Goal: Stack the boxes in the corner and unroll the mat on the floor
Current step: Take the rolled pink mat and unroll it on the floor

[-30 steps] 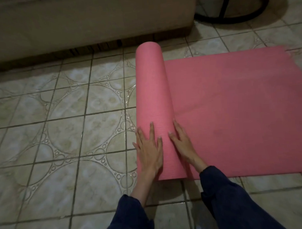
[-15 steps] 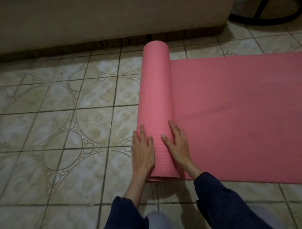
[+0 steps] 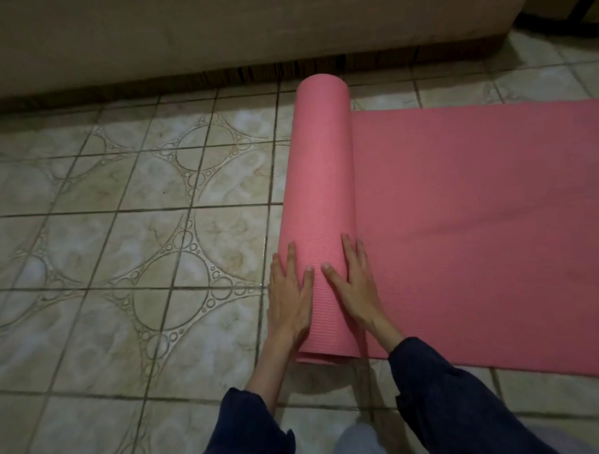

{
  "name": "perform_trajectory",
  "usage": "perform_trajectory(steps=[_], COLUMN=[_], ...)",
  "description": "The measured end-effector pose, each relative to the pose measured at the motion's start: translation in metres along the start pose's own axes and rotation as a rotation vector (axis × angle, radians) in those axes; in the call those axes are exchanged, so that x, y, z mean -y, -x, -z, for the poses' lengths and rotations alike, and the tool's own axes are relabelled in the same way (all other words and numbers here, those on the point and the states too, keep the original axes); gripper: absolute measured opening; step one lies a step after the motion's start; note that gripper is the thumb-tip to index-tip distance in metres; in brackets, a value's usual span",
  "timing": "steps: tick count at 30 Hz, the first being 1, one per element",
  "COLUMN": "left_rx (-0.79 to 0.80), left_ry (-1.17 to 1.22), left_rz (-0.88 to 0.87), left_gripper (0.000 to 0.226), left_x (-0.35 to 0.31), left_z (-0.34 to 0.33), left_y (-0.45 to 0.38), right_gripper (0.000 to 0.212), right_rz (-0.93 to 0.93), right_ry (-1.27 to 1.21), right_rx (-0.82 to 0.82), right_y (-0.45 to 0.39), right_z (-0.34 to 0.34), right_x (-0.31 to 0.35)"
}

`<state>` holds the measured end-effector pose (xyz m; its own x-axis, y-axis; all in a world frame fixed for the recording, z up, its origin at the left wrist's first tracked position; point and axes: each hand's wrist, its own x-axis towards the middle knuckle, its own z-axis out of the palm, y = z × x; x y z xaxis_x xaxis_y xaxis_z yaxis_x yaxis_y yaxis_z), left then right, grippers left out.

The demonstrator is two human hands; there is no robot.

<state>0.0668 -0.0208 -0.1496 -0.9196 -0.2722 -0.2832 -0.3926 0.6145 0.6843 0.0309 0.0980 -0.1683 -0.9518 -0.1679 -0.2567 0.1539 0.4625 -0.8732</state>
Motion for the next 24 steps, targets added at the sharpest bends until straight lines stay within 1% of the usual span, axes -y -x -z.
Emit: perform_trajectory(steps=[3,5,6,8,10,12,15,17,19,21,22,23,24], left_rx=[-0.041,-0.047,-0.046,-0.041,-0.031,-0.026,-0.009,0.009,0.018,0.024,0.028,0.029,0.028], left_ry=[-0.022,-0.011,-0.002,-0.006,-0.003,0.002,0.004,-0.006,-0.015,-0.022,-0.031,-0.038,-0.045], left_rz=[0.022,0.04,0.044,0.041,0.044,0.051,0.107,0.14,0.154,0.159,0.164,0.173,0.184], left_gripper=[0.055,0.054,0.055,0.057,0.059,0.062,0.075,0.088,0.101,0.109,0.111,0.114,0.117], left_x=[0.011,0.018,0.021,0.027,0.033,0.037,0.041,0.043,0.044,0.046,0.046,0.047,0.046], left_z=[0.015,0.027,0.033,0.042,0.048,0.053,0.061,0.064,0.065,0.064,0.064,0.064,0.063], left_y=[-0.005,-0.007,-0.008,-0.011,-0.013,-0.016,-0.017,-0.017,-0.018,-0.021,-0.022,-0.023,-0.023], right_gripper=[0.071,0.074,0.074,0.071,0.072,0.071,0.07,0.07,0.064,0.055,0.054,0.053,0.054], right_rz=[0.083,0.141,0.142,0.083,0.012,0.018,0.055,0.034,0.011,0.003,0.004,-0.003,-0.03], right_ry=[0.098,0.126,0.111,0.049,0.011,0.01,-0.027,-0.041,-0.063,-0.088,-0.041,0.076,0.246], right_rx=[-0.023,-0.027,-0.034,-0.036,0.006,0.03,-0.008,0.026,0.076,0.043,0.017,0.008,0.026], right_y=[0.0,-0.002,-0.003,-0.007,-0.008,-0.008,-0.009,-0.01,-0.009,-0.011,-0.012,-0.015,-0.018], right_z=[-0.02,-0.027,-0.03,-0.038,-0.048,-0.057,-0.062,-0.063,-0.063,-0.059,-0.055,-0.049,-0.042], right_x=[0.014,0.02,0.022,0.025,0.031,0.036,0.033,0.03,0.028,0.022,0.017,0.01,0.001])
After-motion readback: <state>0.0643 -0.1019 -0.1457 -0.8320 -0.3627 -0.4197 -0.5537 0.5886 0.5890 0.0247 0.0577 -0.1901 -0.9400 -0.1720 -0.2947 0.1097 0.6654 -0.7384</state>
